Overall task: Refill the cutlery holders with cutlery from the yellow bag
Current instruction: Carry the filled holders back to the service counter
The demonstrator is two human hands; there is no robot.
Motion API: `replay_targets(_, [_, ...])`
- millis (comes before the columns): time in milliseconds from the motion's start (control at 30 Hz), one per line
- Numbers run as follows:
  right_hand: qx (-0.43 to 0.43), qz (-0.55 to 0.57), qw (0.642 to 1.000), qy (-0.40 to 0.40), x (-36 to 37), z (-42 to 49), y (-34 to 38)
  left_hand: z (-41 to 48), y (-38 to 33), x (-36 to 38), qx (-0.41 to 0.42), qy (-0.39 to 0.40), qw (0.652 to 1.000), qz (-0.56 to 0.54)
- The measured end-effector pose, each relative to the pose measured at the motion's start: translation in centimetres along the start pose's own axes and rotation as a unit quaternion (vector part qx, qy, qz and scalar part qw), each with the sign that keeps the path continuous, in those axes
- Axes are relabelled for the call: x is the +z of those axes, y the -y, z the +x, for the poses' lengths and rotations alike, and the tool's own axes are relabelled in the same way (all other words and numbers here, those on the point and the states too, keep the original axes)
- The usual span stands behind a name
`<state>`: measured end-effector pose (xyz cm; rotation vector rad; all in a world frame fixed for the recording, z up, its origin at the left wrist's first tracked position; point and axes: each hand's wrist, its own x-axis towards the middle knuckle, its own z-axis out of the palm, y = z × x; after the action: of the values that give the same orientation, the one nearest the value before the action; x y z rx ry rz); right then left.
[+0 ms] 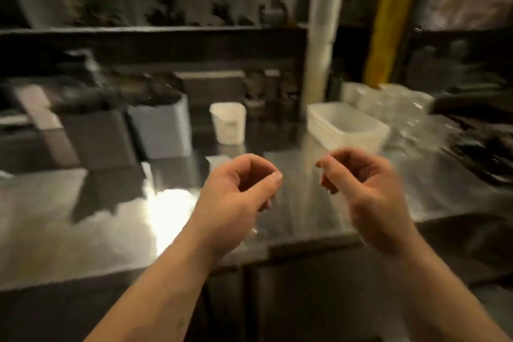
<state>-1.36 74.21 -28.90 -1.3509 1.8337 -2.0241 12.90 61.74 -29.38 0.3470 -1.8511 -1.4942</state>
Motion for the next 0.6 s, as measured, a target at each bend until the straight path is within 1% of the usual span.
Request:
replay_targets(133, [-0.057, 0.044, 0.996, 0.056, 9.7, 11.8, 0.0, 7.6, 0.1, -9.2, 0.023, -0.116, 0.992, 0.043])
replay_targets(167, [-0.058, 0.038, 0.996, 0.058, 11.2, 13.3, -0.3, 8.7, 0.3, -10.3, 0.022, -0.138, 0.989, 0.058])
replay_targets(200, [-0.053, 0.045, 0.995, 0.073, 14.9, 16.7, -1.7, 11.3, 1.3, -13.4, 0.026, -0.175, 0.982, 0.071])
replay_targets(267, [-0.038, 0.046, 0.994, 0.096, 19.8, 20.3, -3.3, 14.6, 2.5, -17.5, 0.038, -0.251, 0.962, 0.102])
replay_targets(367, [-0.009, 0.050, 0.991, 0.124, 25.7, 22.9, -5.2, 17.3, 4.0, -22.5, 0.054, -0.389, 0.906, 0.157])
replay_targets(433, [0.020, 0.062, 0.987, 0.147, 29.7, 23.7, -5.3, 17.9, 4.5, -25.6, 0.042, -0.476, 0.863, 0.165])
replay_targets(500, [0.064, 0.067, 0.982, 0.166, 33.0, 22.9, -4.8, 17.6, 4.5, -28.0, 0.013, -0.556, 0.821, 0.127])
replay_targets(567, [0.147, 0.051, 0.969, 0.191, 36.7, 21.3, -4.4, 17.5, 4.4, -31.5, -0.033, -0.634, 0.770, 0.069])
replay_targets(600, [0.205, 0.033, 0.957, 0.205, 38.0, 20.0, -4.5, 17.5, 4.2, -32.8, -0.062, -0.655, 0.752, 0.032])
